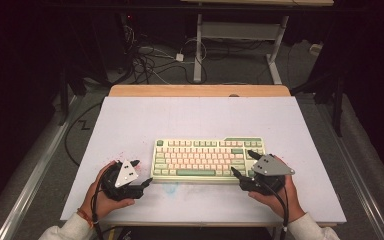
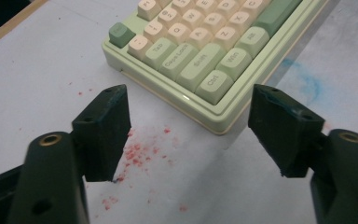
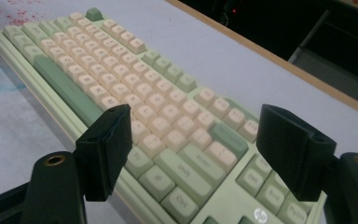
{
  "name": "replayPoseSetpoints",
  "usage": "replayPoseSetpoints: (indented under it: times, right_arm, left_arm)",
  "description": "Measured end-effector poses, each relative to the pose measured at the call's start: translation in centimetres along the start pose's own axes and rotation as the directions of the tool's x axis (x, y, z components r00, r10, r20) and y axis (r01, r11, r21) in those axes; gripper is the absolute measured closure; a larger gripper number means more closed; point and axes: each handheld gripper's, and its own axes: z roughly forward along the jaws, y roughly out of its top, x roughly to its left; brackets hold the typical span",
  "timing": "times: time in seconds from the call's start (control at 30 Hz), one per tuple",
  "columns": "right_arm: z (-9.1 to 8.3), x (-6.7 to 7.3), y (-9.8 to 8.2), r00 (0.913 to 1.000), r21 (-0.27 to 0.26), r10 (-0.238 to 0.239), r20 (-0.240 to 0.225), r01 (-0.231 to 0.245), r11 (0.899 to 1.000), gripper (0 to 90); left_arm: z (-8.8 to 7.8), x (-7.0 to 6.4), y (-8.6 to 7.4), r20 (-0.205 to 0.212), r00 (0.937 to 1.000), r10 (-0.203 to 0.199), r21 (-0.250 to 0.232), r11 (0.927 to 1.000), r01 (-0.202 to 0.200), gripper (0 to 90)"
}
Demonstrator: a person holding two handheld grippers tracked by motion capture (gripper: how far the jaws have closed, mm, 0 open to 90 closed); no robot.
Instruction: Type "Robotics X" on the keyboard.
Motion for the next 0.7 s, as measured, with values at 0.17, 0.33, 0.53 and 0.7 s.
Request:
replayPoseSetpoints:
  times: [0.17, 0.33, 0.53, 0.7]
  right_arm:
    - [-0.9, 0.3, -1.4, 0.9999, 0.044, 0.014, -0.001, -0.014, 0.999, 26.9]
    - [-1.9, 0.8, -2.4, 0.9999, 0.054, 0.017, -0.001, -0.017, 0.998, 26.7]
    - [-2.3, 1.1, -2.9, 0.9999, 0.061, 0.011, -0.010, -0.010, 0.998, 26.7]
    - [-1.9, 1.4, -2.9, 0.9999, 0.069, -0.003, -0.017, 0.004, 0.998, 26.7]
  left_arm:
    - [-0.2, 0.1, 0.6, 0.125, 0.9921, 0.002, -0.006, 1.0000, -0.001, 54.4]
    - [0.1, -0.1, 1.5, 0.175, 0.9845, 0.010, 0.010, 0.9999, -0.012, 80.6]
    - [1.4, -0.5, 3.4, 0.206, 0.9779, 0.034, 0.024, 0.9989, -0.039, 87.5]
    - [2.6, -0.6, 5.5, 0.226, 0.9731, 0.046, 0.020, 0.9984, -0.052, 87.5]
